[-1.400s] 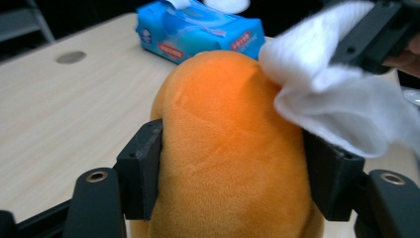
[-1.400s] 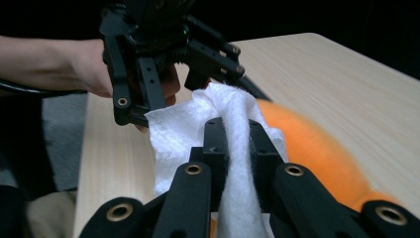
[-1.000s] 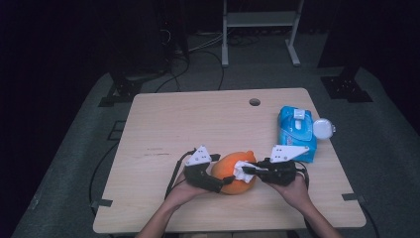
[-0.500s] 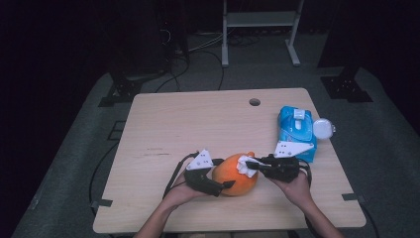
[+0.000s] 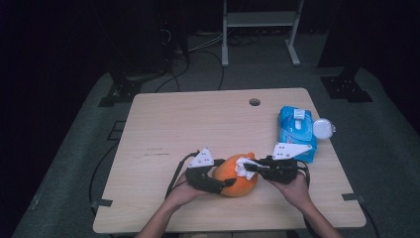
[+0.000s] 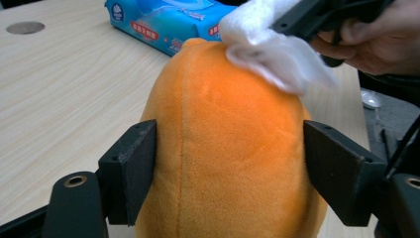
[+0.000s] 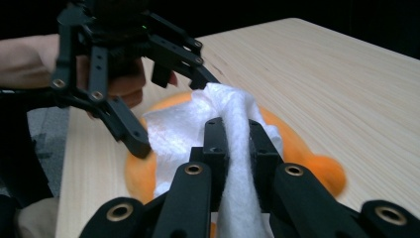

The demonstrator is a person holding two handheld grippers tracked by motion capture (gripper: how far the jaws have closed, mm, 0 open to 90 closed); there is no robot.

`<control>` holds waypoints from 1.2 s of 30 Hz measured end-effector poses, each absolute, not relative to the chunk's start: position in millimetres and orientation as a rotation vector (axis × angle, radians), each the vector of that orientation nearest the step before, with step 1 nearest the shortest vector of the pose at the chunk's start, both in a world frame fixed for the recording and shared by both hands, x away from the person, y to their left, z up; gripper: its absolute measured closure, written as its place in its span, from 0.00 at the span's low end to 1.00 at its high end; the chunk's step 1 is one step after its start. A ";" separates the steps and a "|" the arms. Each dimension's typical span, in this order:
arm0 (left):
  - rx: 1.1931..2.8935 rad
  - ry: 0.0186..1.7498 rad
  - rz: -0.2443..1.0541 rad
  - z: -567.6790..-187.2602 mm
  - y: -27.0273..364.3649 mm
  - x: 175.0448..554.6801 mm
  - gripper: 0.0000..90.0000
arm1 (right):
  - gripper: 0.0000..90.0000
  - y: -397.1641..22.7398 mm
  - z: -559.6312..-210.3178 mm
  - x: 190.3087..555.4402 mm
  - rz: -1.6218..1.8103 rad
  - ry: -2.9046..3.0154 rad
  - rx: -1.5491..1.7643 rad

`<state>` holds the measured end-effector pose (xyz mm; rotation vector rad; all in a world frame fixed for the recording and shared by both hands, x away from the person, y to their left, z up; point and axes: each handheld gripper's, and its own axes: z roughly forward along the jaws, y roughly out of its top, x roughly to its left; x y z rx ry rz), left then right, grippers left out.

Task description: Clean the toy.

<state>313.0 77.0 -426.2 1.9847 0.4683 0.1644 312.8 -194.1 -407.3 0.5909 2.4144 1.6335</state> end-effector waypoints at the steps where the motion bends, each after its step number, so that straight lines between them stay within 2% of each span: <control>1: 1.990 0.465 0.175 -425.3 73.9 310.6 0.27 | 0.90 -190.9 -406.4 311.0 1.648 2.415 0.579; 3: 2.007 0.449 0.193 -423.6 70.5 307.4 0.27 | 0.90 -182.1 -403.8 306.1 1.652 2.427 0.531; 10: 1.991 0.430 0.135 -423.5 77.2 312.4 0.13 | 0.91 -187.4 -404.2 308.1 1.643 2.425 0.547; 16: 2.007 0.420 0.178 -423.7 73.6 309.3 0.23 | 0.91 -183.1 -401.9 304.8 1.621 2.412 0.548; 24: 2.023 0.374 0.235 -419.6 66.9 302.4 0.24 | 0.91 -157.9 -400.8 294.1 1.608 2.446 0.455; 27: 2.011 0.367 0.216 -421.0 69.3 304.6 0.21 | 0.91 -163.7 -399.8 297.0 1.621 2.438 0.475; 29: 2.011 0.382 0.204 -421.6 70.8 306.5 0.14 | 0.91 -168.1 -399.6 299.1 1.625 2.431 0.490; 31: 2.009 0.398 0.185 -423.3 72.3 308.4 0.12 | 0.91 -171.2 -399.3 300.2 1.632 2.424 0.510; 34: 2.013 0.394 0.188 -424.4 72.0 307.9 0.17 | 0.91 -173.0 -398.9 301.4 1.628 2.419 0.515; 36: 2.022 0.380 0.216 -421.3 70.8 305.9 0.23 | 0.91 -172.1 -398.5 300.7 1.617 2.416 0.514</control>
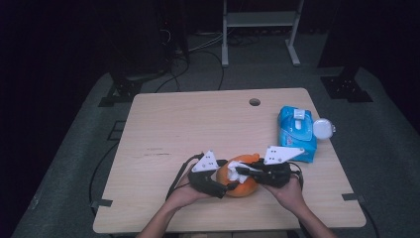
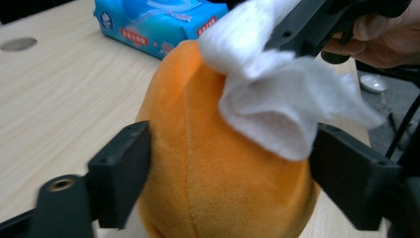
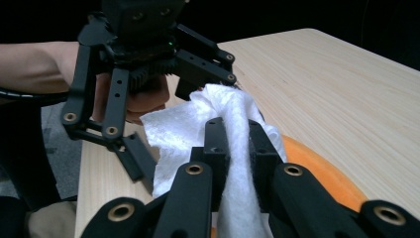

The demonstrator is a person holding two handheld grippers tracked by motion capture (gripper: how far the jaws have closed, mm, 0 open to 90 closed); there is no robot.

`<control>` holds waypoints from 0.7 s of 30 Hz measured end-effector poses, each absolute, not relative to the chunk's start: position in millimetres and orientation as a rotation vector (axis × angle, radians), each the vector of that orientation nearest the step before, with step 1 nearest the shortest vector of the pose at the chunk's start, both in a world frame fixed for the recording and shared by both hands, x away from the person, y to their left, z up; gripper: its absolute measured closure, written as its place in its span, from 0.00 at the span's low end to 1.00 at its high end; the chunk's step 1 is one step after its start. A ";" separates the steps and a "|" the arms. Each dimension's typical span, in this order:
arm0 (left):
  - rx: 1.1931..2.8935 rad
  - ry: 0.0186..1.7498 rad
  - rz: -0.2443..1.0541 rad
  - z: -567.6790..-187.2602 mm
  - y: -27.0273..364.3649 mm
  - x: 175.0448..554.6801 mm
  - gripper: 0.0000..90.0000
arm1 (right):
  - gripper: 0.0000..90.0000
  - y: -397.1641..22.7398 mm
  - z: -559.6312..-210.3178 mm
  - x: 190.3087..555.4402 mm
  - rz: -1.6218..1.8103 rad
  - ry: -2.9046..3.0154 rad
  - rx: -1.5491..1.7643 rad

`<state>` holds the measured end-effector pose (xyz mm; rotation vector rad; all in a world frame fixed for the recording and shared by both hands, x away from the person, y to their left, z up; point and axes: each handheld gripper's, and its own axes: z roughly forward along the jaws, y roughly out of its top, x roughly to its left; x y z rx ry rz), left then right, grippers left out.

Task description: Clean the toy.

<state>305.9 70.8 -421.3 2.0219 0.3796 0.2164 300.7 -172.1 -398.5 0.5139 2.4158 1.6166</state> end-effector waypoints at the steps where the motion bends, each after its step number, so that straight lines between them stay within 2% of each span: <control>1: 2.017 0.372 0.235 -419.3 69.2 304.0 0.25 | 0.91 -171.2 -398.0 300.1 1.613 2.415 0.518; 7: 2.024 0.341 0.240 -418.8 63.0 298.6 0.26 | 0.91 -151.1 -399.5 289.6 1.572 2.448 0.439; 12: 2.021 0.328 0.242 -419.9 64.6 299.2 0.26 | 0.91 -159.6 -398.1 295.9 1.583 2.442 0.482; 17: 2.000 0.388 0.185 -422.8 70.2 307.4 0.12 | 0.91 -172.2 -398.1 301.6 1.621 2.424 0.540; 21: 2.005 0.410 0.136 -429.1 70.6 310.9 0.11 | 0.91 -176.1 -398.6 304.9 1.651 2.424 0.553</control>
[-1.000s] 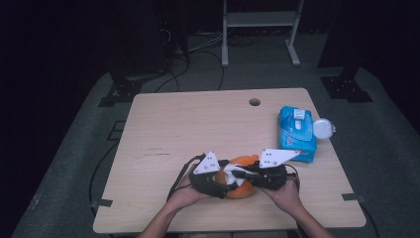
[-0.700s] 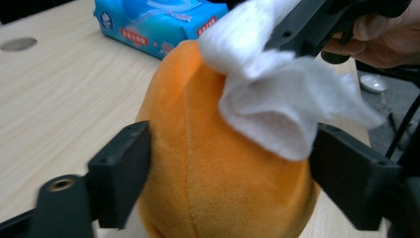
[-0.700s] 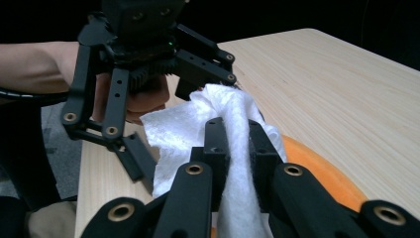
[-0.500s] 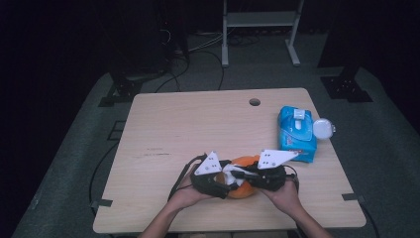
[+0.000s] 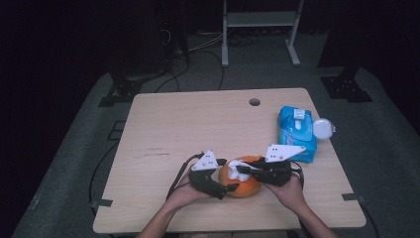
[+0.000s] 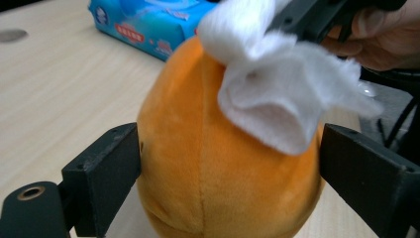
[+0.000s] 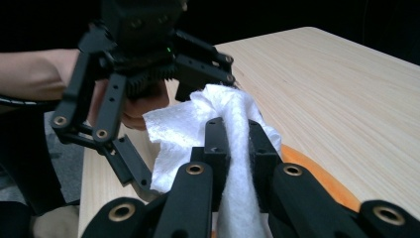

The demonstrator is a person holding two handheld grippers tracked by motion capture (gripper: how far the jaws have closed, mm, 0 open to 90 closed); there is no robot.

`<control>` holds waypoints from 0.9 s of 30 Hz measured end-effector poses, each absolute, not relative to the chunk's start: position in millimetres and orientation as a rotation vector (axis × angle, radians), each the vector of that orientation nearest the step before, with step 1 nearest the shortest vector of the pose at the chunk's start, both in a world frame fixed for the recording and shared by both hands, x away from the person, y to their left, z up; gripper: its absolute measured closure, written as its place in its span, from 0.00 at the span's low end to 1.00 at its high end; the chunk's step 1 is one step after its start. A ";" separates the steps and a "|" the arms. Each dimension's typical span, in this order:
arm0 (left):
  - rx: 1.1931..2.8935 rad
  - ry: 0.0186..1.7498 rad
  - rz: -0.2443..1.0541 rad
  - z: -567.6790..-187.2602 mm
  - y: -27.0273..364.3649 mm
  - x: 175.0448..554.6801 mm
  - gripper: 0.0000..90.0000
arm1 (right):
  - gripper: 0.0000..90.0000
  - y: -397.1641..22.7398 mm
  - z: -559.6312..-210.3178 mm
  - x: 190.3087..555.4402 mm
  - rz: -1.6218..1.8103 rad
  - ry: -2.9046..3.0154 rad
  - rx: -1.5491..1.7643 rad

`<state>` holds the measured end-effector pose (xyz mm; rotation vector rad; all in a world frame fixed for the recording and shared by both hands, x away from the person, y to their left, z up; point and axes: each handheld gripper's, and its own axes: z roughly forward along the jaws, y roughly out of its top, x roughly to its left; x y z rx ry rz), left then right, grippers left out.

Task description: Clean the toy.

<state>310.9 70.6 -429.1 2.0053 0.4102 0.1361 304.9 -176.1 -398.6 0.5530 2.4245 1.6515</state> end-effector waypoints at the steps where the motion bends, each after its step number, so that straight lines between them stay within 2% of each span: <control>1: 2.005 0.402 0.135 -429.7 70.1 310.4 0.14 | 0.91 -176.4 -398.5 305.0 1.651 2.425 0.552; 4: 2.006 0.397 0.142 -428.4 71.1 309.4 0.24 | 0.91 -179.1 -397.2 305.7 1.646 2.415 0.555; 6: 2.013 0.396 0.152 -427.3 69.7 307.7 0.26 | 0.91 -181.1 -395.9 306.0 1.627 2.401 0.569; 16: 2.047 0.366 0.197 -425.6 60.4 300.0 0.26 | 0.91 -155.8 -396.4 292.0 1.557 2.443 0.450; 27: 2.038 0.387 0.169 -429.3 67.5 305.4 0.25 | 0.91 -199.8 -398.5 310.4 1.581 2.371 0.635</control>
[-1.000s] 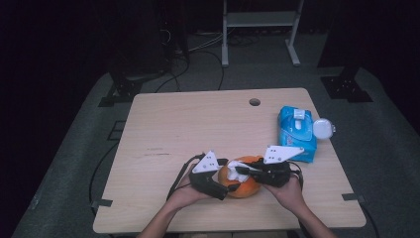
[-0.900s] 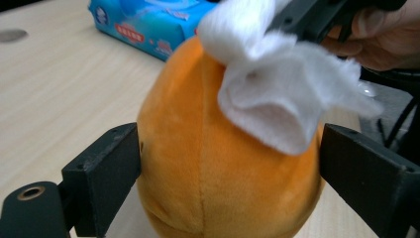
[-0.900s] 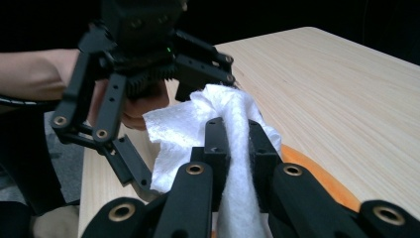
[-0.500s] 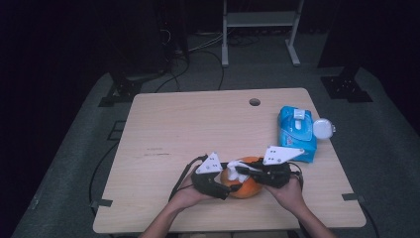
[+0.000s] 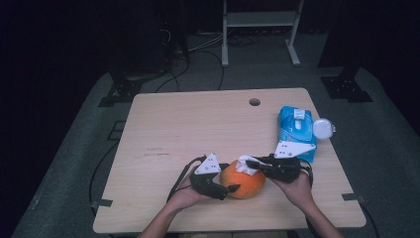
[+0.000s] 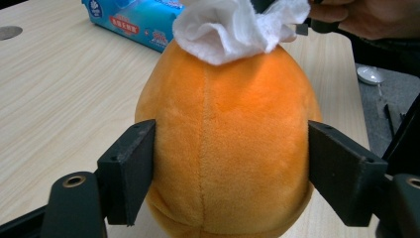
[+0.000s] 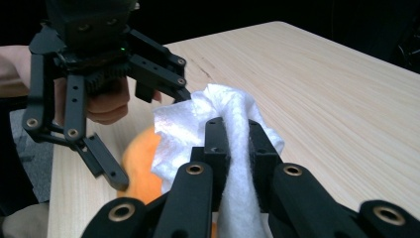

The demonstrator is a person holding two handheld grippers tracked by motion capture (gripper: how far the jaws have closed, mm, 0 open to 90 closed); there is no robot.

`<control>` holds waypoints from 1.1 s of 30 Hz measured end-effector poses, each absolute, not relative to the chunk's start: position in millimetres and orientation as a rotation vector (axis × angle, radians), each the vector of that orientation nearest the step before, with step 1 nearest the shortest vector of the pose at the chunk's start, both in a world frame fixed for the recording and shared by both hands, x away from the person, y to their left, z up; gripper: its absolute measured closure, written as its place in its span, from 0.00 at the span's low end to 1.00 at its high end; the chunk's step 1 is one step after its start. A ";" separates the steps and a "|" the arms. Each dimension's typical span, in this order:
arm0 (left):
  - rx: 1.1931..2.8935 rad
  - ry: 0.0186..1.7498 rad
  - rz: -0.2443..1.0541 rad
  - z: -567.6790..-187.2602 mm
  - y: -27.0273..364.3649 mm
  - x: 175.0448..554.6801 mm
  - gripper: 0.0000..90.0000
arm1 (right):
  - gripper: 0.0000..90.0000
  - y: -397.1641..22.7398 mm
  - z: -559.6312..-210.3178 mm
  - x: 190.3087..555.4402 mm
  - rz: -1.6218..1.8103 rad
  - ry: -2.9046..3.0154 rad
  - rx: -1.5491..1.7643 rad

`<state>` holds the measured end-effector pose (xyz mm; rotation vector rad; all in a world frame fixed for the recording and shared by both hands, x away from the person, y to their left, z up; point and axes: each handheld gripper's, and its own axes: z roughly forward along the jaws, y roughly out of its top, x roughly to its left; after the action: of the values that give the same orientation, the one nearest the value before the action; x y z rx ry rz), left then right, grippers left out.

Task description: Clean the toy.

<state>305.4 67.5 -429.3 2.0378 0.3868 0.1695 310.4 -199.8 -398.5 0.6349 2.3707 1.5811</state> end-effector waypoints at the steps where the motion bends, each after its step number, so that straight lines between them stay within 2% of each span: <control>1: 2.033 0.397 0.164 -428.8 66.6 305.7 0.21 | 0.91 -199.6 -399.0 310.3 1.580 2.370 0.638; 3: 2.012 0.420 0.145 -427.9 64.9 307.7 0.14 | 0.91 -196.9 -399.3 309.7 1.574 2.369 0.631; 5: 2.010 0.425 0.137 -427.8 63.1 307.8 0.13 | 0.91 -192.1 -399.0 308.4 1.584 2.376 0.620; 13: 2.039 0.372 0.177 -427.7 64.2 303.2 0.27 | 0.91 -163.4 -397.1 293.7 1.562 2.439 0.480; 22: 2.028 0.413 0.144 -434.0 76.8 312.0 0.28 | 0.91 -201.4 -401.6 310.1 1.580 2.376 0.646; 26: 2.011 0.408 0.149 -428.1 72.7 310.6 0.16 | 0.91 -195.5 -402.1 308.3 1.563 2.371 0.634; 29: 1.979 0.396 0.152 -423.9 68.7 308.9 0.15 | 0.91 -185.9 -401.3 304.8 1.592 2.383 0.600; 31: 1.994 0.379 0.158 -425.0 67.1 307.9 0.18 | 0.91 -176.7 -400.7 300.2 1.595 2.399 0.563; 33: 2.007 0.366 0.171 -427.4 69.1 307.1 0.25 | 0.91 -171.2 -400.1 297.7 1.575 2.413 0.535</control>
<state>307.1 69.1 -427.4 2.0068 0.3655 0.1707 297.7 -171.2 -400.1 0.5353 2.4131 1.5749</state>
